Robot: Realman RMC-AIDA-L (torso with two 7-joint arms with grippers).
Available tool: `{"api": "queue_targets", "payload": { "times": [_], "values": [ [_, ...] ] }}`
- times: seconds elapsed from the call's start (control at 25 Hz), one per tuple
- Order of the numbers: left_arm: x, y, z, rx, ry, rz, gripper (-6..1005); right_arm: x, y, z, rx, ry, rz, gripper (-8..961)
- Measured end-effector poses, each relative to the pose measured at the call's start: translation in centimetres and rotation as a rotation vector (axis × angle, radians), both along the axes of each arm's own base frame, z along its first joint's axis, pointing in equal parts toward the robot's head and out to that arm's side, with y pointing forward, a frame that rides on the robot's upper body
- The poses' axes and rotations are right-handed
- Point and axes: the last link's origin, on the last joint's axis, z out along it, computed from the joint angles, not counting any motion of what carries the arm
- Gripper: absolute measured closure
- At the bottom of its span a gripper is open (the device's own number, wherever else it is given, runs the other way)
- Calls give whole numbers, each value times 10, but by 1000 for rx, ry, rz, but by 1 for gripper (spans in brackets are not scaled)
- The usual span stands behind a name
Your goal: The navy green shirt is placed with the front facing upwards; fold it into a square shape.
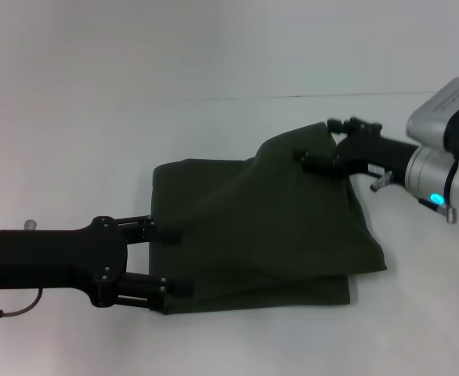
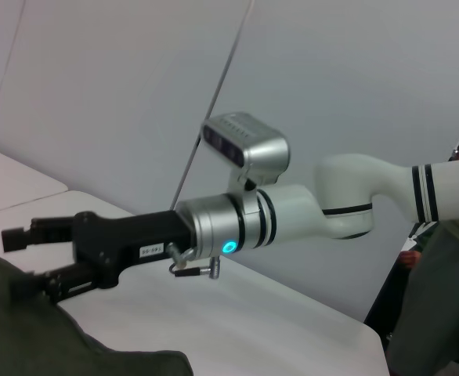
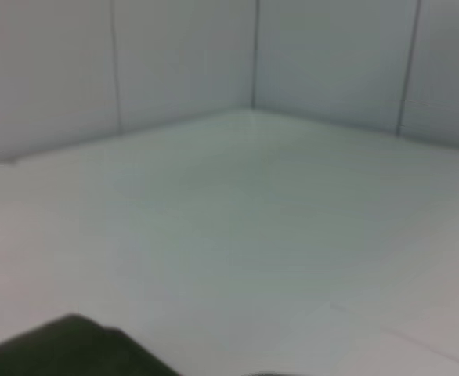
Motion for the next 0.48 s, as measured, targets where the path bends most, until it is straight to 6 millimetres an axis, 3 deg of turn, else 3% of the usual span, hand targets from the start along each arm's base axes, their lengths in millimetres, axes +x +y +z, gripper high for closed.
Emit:
{"api": "queue_targets", "payload": {
  "times": [0.48],
  "values": [
    [1,0,0,3,-4,-4,80,35,-17,-9,-4,-31,-126,53]
  ]
}}
